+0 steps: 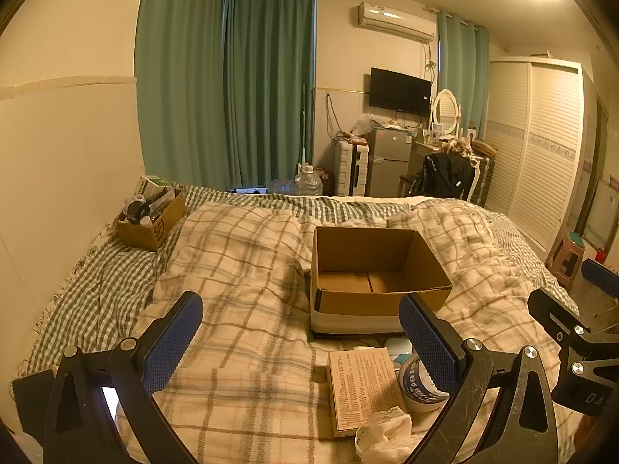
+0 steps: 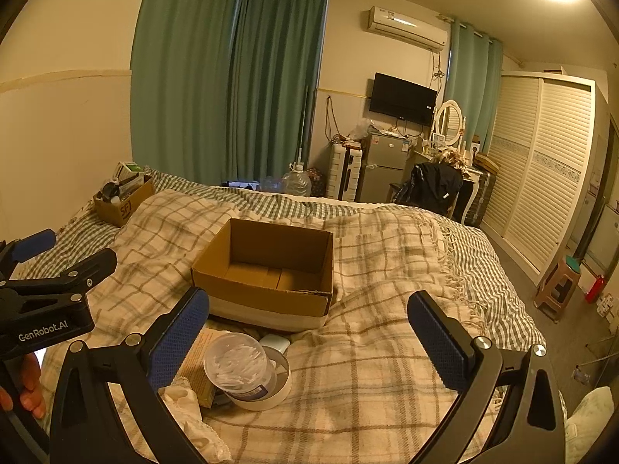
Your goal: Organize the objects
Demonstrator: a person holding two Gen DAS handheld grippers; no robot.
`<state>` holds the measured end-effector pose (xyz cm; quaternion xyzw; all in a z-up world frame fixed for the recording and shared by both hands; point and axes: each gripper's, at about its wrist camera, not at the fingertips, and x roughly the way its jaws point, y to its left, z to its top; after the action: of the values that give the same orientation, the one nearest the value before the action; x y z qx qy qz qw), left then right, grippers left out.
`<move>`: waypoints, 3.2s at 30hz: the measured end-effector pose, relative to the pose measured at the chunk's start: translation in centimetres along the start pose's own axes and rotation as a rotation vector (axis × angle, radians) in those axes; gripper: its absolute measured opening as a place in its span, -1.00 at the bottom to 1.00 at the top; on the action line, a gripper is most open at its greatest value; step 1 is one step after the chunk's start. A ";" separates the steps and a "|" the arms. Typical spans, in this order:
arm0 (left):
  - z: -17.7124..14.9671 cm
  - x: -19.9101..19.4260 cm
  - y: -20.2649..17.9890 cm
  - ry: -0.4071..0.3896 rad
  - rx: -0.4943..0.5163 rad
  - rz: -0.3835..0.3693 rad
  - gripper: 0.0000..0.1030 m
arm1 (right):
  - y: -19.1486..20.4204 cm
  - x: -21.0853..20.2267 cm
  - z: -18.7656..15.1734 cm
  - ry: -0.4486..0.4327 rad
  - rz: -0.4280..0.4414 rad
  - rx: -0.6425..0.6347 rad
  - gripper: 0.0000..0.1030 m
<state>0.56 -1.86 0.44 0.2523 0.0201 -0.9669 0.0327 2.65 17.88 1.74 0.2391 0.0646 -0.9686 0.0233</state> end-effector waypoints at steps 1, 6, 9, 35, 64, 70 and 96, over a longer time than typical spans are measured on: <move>0.0 0.0 0.0 -0.001 0.000 0.001 1.00 | 0.0 0.0 0.0 0.000 0.001 0.000 0.99; -0.1 0.0 0.0 0.001 0.001 0.002 1.00 | 0.2 0.0 -0.1 0.000 0.003 -0.002 0.99; -0.2 -0.1 0.0 0.002 0.000 0.002 1.00 | 0.4 0.0 -0.1 0.003 0.005 -0.002 0.99; -0.4 -0.3 -0.3 0.007 0.005 0.001 1.00 | 0.3 -1.1 0.1 -0.014 -0.002 -0.008 0.99; -13.0 5.1 -8.5 0.440 0.122 -0.241 -0.02 | -3.9 2.9 -5.5 0.175 -0.039 0.036 0.99; -11.8 3.8 -7.5 0.389 0.095 -0.283 -0.75 | -3.4 2.8 -5.8 0.179 -0.024 0.025 0.99; -7.9 5.3 1.3 0.294 -0.019 -0.117 -0.75 | 6.2 9.5 -6.7 0.302 0.135 -0.108 0.75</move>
<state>-0.09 -2.96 -9.11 0.3893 0.0482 -0.9195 -0.0245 -2.19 12.55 -9.31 0.3840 0.1032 -0.9130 0.0911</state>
